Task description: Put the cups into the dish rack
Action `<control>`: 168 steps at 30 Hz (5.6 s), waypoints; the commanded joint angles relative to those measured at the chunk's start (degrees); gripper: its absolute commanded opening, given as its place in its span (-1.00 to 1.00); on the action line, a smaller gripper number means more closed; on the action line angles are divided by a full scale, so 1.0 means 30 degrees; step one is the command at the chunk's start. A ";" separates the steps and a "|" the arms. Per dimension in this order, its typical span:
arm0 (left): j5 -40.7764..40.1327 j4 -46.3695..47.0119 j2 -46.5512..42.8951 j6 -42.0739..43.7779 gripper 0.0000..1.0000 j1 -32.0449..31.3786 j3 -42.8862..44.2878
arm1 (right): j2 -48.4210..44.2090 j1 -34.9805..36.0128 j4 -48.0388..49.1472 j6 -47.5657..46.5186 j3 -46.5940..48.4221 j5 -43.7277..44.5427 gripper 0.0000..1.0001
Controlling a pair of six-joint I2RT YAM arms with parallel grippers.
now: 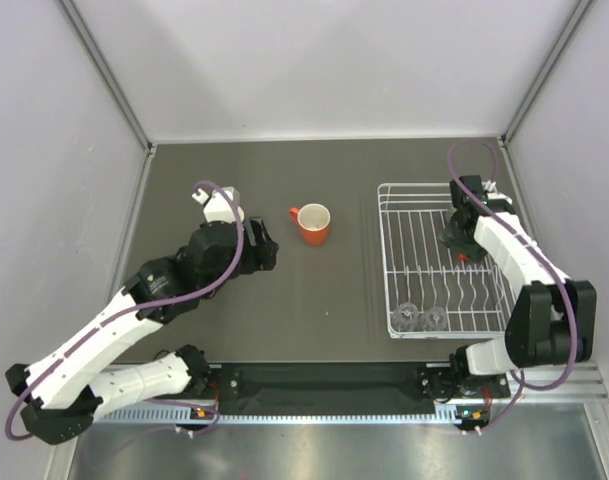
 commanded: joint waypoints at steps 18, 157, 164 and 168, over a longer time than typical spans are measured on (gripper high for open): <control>0.1758 0.3505 0.9214 0.4224 0.48 0.1223 0.4905 | -1.1470 0.1784 -0.7027 -0.6537 0.0541 -1.3611 1.00; 1.6817 2.8642 0.4737 -2.7678 -1.00 0.3159 -0.3178 | -0.7256 0.6235 0.6679 -0.5480 0.8306 -2.4864 0.96; 1.6320 2.9901 0.4678 -2.8410 -1.00 0.3188 -0.4028 | -0.7256 0.7700 0.7294 -0.5482 0.7254 -2.4806 0.82; 1.6173 2.9785 0.4590 -2.8381 -1.00 0.3159 -0.4175 | -0.7199 0.7848 0.7383 -0.5511 0.7134 -2.4717 0.69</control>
